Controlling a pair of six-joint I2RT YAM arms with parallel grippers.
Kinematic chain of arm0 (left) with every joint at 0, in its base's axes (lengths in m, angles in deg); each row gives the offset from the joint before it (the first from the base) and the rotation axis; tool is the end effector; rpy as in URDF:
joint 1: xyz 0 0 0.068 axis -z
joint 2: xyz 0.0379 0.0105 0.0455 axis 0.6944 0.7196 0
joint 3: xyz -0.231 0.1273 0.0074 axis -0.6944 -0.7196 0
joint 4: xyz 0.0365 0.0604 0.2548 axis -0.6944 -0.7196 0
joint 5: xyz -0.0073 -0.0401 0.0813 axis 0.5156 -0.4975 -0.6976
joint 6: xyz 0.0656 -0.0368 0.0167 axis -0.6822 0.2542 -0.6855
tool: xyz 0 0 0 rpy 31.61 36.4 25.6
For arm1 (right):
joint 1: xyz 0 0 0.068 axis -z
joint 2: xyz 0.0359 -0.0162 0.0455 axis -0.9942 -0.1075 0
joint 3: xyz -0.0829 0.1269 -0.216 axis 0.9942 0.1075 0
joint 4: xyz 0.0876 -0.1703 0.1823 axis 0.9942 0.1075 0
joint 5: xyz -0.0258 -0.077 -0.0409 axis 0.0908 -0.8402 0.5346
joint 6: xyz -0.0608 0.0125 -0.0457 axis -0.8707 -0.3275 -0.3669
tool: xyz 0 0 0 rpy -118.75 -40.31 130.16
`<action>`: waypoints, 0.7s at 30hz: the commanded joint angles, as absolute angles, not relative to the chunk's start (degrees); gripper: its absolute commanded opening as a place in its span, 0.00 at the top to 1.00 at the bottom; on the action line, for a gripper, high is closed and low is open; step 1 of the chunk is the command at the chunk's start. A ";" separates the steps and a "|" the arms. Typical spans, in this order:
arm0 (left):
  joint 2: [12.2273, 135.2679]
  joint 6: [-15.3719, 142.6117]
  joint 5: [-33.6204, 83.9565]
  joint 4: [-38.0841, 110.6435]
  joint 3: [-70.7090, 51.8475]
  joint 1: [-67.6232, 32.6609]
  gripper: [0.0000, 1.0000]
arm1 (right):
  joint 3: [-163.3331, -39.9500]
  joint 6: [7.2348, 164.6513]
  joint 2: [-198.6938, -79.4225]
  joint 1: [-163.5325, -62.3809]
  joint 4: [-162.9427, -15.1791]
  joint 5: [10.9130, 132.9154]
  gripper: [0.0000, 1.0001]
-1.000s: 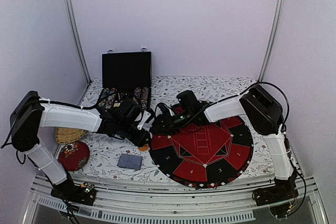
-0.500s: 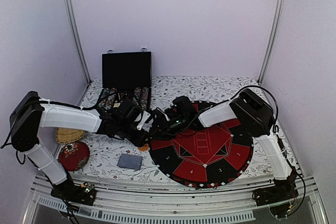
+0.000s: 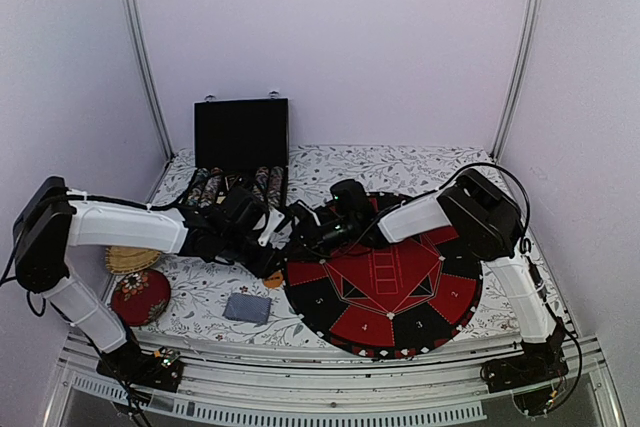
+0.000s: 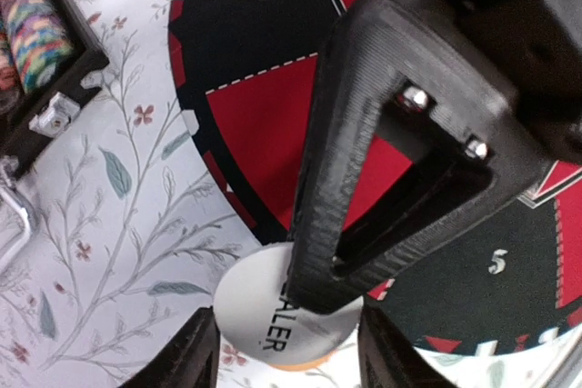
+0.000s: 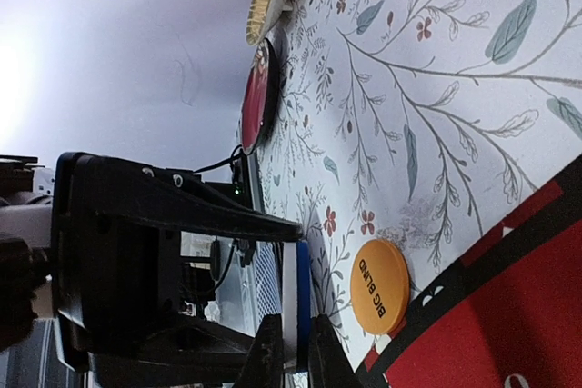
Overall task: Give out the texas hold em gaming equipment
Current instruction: Pass from the left arm to the right, then pass from the right arm to the left
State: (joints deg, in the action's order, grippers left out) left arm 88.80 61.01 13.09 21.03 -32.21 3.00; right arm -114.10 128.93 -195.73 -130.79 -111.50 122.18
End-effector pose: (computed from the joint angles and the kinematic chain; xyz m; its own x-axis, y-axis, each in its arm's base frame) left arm 0.2284 -0.2384 0.1373 -0.6564 0.4752 -0.5860 0.6080 0.7930 -0.0380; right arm 0.3083 0.4116 0.0837 -0.8927 -0.3615 -0.2691 -0.3376 0.1411 0.9306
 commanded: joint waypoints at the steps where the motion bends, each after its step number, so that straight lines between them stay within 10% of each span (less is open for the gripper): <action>1: 83.64 60.27 15.21 24.12 -33.37 4.13 0.38 | -110.89 127.75 -193.38 -129.89 -114.05 123.73 0.98; 8: 67.82 64.32 32.90 36.74 -43.35 -2.74 0.15 | -104.56 119.37 -180.93 -127.53 -113.22 124.48 0.98; 21: 62.06 70.14 52.46 56.68 -51.11 -6.02 0.40 | -100.89 105.01 -167.86 -129.86 -112.11 125.38 0.98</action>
State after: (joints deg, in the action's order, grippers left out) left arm 61.72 68.12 45.64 47.45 -49.79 -5.96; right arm -101.60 109.89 -169.68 -128.17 -112.03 125.27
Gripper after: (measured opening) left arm 0.596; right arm 0.073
